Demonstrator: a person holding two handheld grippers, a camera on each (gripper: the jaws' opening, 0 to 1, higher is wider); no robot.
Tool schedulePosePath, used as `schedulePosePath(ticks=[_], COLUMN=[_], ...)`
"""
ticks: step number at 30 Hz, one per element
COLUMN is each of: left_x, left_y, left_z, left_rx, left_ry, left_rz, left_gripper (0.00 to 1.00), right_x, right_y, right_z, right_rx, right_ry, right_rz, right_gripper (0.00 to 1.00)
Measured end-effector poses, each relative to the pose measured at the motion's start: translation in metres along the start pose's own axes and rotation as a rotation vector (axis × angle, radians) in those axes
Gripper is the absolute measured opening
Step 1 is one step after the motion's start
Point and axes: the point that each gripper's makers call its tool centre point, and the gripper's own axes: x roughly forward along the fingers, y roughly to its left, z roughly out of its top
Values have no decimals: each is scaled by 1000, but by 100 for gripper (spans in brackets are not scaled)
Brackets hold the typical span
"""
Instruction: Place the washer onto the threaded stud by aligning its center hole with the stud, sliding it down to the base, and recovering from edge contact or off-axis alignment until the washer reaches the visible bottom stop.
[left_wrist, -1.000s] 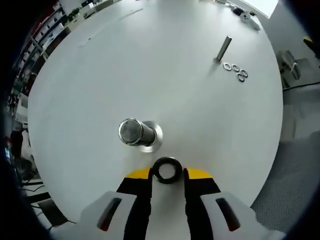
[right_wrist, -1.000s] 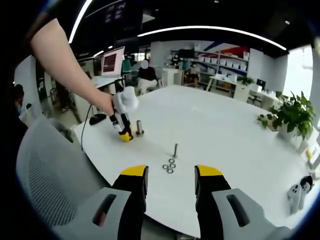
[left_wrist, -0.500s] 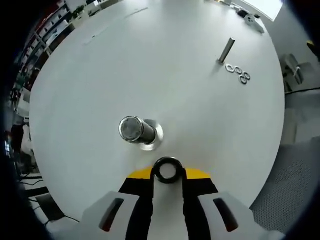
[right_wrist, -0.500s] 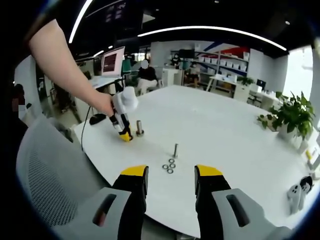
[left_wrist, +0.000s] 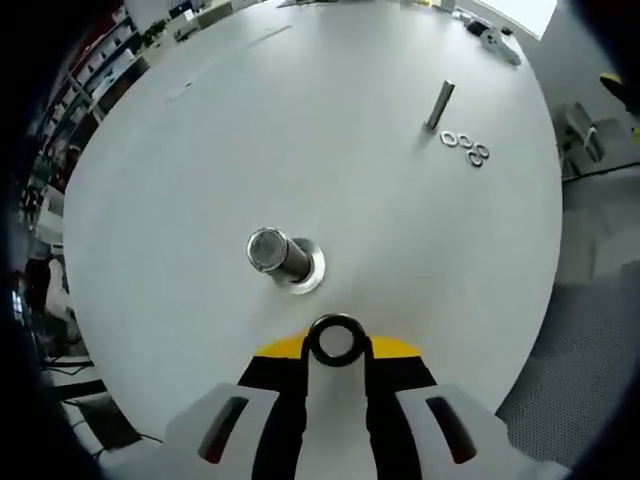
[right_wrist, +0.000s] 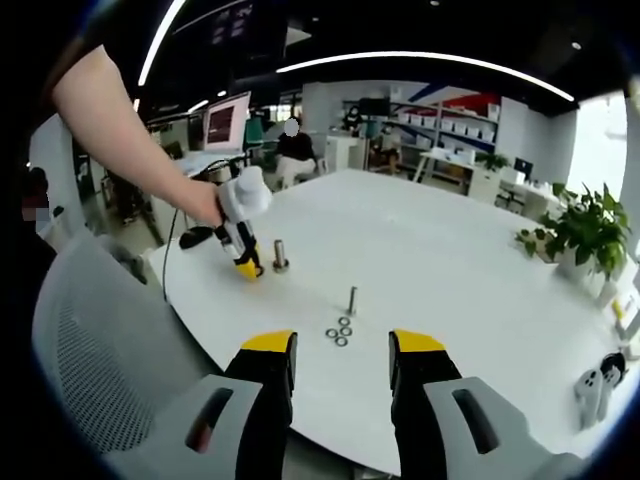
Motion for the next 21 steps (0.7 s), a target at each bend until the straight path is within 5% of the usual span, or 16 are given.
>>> schedulePosePath(ticks=[21], left_x=[-46], left_y=[11], left_z=[27], left_rx=[70], left_ry=[-94], left_rz=[72], left_gripper=[19], right_x=[0], right_y=[0], right_z=[1], right_rx=[5], right_ry=[-10], right_rz=[6], right_gripper=[39])
